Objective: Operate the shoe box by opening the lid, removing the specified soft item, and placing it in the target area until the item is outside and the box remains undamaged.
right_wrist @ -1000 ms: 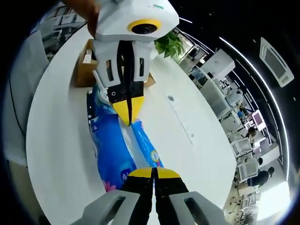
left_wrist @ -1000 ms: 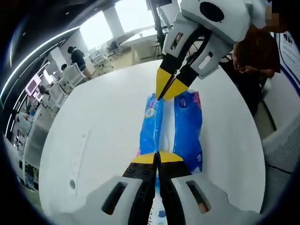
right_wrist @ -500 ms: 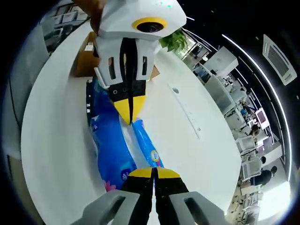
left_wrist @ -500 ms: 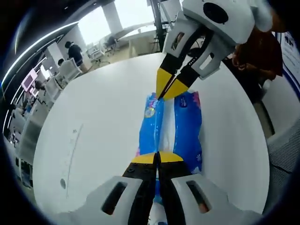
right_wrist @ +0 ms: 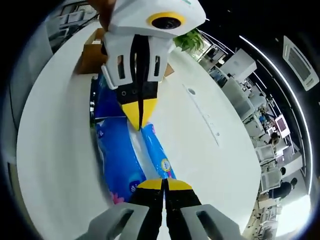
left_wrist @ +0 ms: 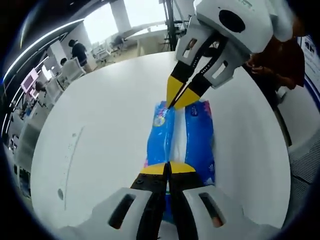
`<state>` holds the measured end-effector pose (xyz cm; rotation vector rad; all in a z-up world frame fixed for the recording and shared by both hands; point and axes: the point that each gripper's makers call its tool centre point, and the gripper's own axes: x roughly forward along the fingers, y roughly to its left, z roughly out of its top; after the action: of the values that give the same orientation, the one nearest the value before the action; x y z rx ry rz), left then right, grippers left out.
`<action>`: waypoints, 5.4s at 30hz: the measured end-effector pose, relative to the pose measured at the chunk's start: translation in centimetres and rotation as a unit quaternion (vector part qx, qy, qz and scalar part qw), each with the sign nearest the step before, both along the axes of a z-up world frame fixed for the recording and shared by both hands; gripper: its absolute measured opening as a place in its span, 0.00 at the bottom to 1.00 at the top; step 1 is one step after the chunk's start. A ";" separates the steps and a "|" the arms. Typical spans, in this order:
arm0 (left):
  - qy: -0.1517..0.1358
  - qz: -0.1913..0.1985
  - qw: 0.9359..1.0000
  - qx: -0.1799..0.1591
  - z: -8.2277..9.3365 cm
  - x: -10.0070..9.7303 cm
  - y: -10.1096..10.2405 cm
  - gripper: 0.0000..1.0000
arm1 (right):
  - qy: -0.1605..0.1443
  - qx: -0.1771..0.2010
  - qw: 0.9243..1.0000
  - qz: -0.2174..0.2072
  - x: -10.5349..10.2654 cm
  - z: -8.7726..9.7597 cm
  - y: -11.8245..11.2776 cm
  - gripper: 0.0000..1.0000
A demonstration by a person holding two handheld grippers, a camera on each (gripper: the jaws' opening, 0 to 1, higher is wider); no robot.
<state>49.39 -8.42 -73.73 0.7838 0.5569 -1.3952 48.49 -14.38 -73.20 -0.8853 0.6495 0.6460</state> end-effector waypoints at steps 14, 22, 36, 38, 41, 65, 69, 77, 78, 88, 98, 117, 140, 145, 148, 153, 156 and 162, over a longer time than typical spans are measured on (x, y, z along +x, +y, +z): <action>0.008 0.004 1.000 0.000 -0.2 0.0 0.1 0.00 | 0.003 -0.003 1.000 0.001 0.2 -0.4 0.2 0.00; 0.002 -0.001 1.000 0.002 -0.2 0.0 0.2 0.00 | 0.008 -0.003 1.000 -0.002 -0.1 -0.5 0.2 0.00; 0.001 -0.002 1.000 -0.012 0.5 -0.3 0.0 0.04 | 0.010 0.020 1.000 -0.012 -0.3 0.4 0.7 0.01; 0.003 -0.001 1.000 -0.013 0.6 -0.4 0.1 0.06 | 0.013 0.025 1.000 -0.014 -0.4 0.5 0.9 0.02; -0.002 -0.002 1.000 -0.019 1.2 -0.5 0.1 0.08 | 0.012 0.031 0.999 -0.015 -0.4 1.0 1.2 0.04; 0.003 0.004 0.999 -0.047 6.9 -2.0 2.5 0.19 | 0.024 0.103 0.992 -0.063 -2.3 5.7 3.0 0.32; 0.009 0.009 0.998 -0.056 7.8 -2.4 3.2 0.21 | 0.022 0.108 0.992 -0.069 -2.7 6.5 3.1 0.39; 0.019 0.025 0.997 -0.063 9.4 -2.7 5.3 0.27 | 0.028 0.123 0.989 -0.082 -3.3 8.1 3.8 0.49; 0.024 0.027 0.997 -0.064 9.5 -2.9 5.7 0.28 | 0.026 0.123 0.989 -0.082 -3.4 8.3 3.9 0.50; 0.023 0.053 0.995 -0.086 11.1 -2.8 8.9 0.38 | 0.032 0.141 0.986 -0.085 -4.3 9.2 5.5 0.69; 0.023 0.089 0.988 -0.123 13.2 -2.2 12.5 0.51 | 0.033 0.172 0.979 -0.109 -4.9 10.0 6.4 0.80; 0.038 0.166 0.970 -0.175 15.2 -2.5 18.1 0.73 | 0.039 0.210 0.969 -0.127 -5.1 11.0 8.3 0.99; 0.017 0.220 0.955 -0.196 16.3 -3.5 25.5 0.87 | 0.065 0.200 0.977 -0.043 -4.6 11.9 14.9 0.96; 0.013 0.236 0.949 -0.209 17.0 -4.0 27.0 0.88 | 0.068 0.201 0.977 -0.018 -4.0 12.5 17.1 0.95; 0.010 0.244 0.946 -0.215 17.4 -4.3 27.7 0.89 | 0.071 0.199 0.977 -0.008 -3.8 12.7 17.9 0.95; 0.002 0.257 0.938 -0.231 18.5 -4.9 28.8 0.92 | 0.079 0.193 0.978 0.011 -3.6 12.7 19.6 0.94; -0.002 0.263 0.936 -0.235 18.9 -5.5 29.7 0.95 | 0.082 0.193 0.977 0.027 -3.6 12.9 20.7 0.94; -0.004 0.280 0.927 -0.249 19.3 -6.5 31.1 0.98 | 0.086 0.192 0.977 0.044 -3.4 13.0 22.2 0.93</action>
<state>42.88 22.71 -54.42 0.1879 0.3534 -0.9320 45.13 7.86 -60.17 -0.5025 0.6144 0.9004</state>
